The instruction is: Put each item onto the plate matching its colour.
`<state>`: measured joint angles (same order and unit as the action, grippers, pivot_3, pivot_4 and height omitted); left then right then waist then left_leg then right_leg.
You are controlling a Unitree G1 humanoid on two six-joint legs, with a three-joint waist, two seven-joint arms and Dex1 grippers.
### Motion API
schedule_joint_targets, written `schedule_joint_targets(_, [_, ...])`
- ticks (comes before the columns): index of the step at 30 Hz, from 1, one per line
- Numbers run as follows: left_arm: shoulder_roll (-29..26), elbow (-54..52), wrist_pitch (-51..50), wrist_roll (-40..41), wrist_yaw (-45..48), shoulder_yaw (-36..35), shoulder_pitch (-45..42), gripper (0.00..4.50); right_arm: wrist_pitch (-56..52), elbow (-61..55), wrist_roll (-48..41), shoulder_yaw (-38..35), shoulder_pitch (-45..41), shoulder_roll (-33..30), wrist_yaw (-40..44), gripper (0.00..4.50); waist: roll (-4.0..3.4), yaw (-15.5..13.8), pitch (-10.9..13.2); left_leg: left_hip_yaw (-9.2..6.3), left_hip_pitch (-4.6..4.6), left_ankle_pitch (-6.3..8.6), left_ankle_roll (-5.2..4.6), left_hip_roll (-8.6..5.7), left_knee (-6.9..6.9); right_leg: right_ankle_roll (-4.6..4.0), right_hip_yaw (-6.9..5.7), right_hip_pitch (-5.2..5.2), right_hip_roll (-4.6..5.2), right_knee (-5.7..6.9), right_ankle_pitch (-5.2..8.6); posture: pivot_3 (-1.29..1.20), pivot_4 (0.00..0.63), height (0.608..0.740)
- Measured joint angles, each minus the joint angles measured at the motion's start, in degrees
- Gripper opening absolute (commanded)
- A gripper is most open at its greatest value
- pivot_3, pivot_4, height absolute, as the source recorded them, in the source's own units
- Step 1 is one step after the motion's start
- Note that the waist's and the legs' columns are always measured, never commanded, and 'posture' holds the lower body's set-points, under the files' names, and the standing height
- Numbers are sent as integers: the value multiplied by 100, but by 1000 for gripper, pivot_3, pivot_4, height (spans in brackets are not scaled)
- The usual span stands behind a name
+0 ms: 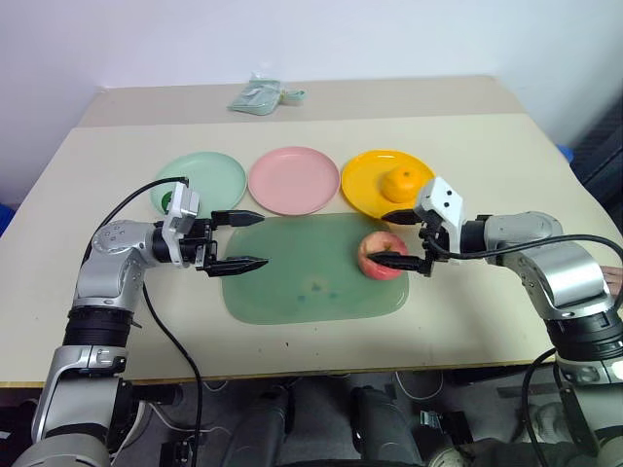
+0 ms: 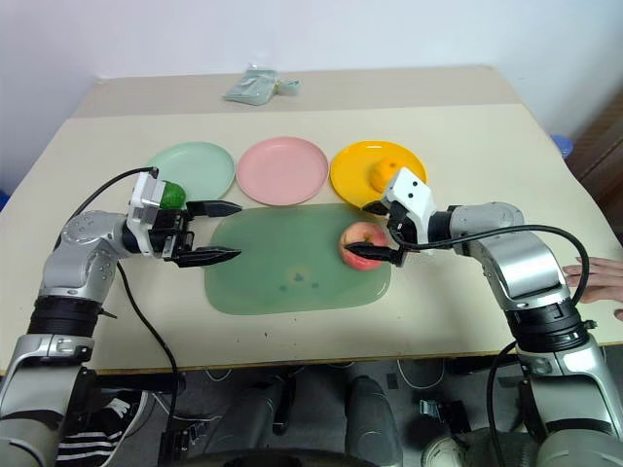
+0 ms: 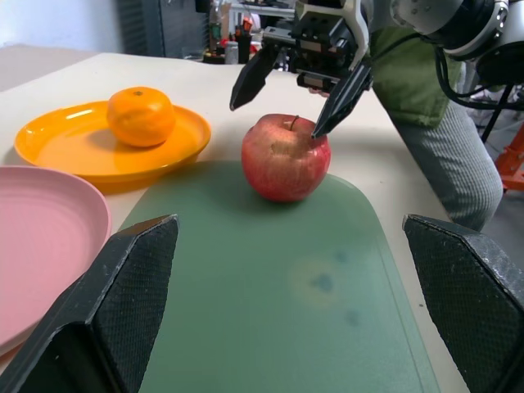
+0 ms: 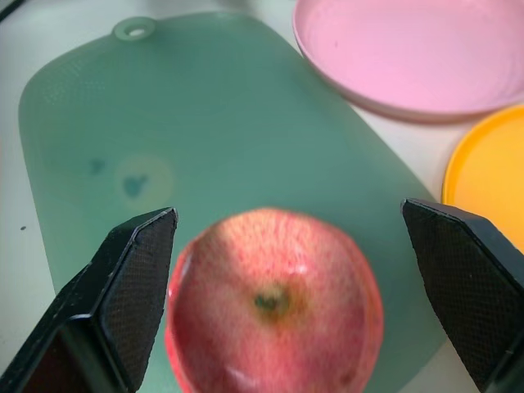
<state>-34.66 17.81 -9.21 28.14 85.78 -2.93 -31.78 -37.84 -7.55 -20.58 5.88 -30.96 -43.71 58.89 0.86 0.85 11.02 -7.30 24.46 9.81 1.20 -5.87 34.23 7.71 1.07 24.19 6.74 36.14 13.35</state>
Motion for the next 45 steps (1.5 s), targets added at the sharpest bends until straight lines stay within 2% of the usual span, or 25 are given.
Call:
schedule_joint_targets(17, [3,-9,-43,2,7,0,0,4500,-224,31,224,262,22,-98,61,4477,1,-4,0,0,0,0,0,0,0,0,0,-1,0,0,0,0,150,740])
schedule_joint_targets(21, [5,-10,-42,1,7,0,0,4500,-303,28,211,255,20,-99,62,3429,1,-4,-1,0,0,0,0,0,0,0,0,-2,0,0,0,0,150,740])
schedule_joint_targets(29, [6,-10,-37,1,-10,0,0,4500,-324,22,151,218,19,-46,15,3339,1,-1,-1,0,0,0,0,0,0,0,0,-1,0,0,0,0,150,740])
schedule_joint_targets(33, [39,33,106,-15,-229,-47,-24,4500,-330,255,83,145,-262,354,-238,3339,0,26,0,0,0,0,1,2,0,-1,1,2,-1,1,0,0,150,740])
schedule_joint_targets(38, [271,489,569,-300,-997,-152,-291,4500,161,1139,409,108,-1416,1253,-965,3339,1,30,0,-1,-1,-3,4,2,-2,-1,0,5,-5,2,-2,0,150,740])
schedule_joint_targets(45, [390,1195,1024,-850,-2425,-330,-579,4500,1596,3433,1318,607,-2524,2744,-1838,3339,1,34,0,-4,1,-4,6,-6,-6,-2,1,13,-8,10,-4,0,150,740])
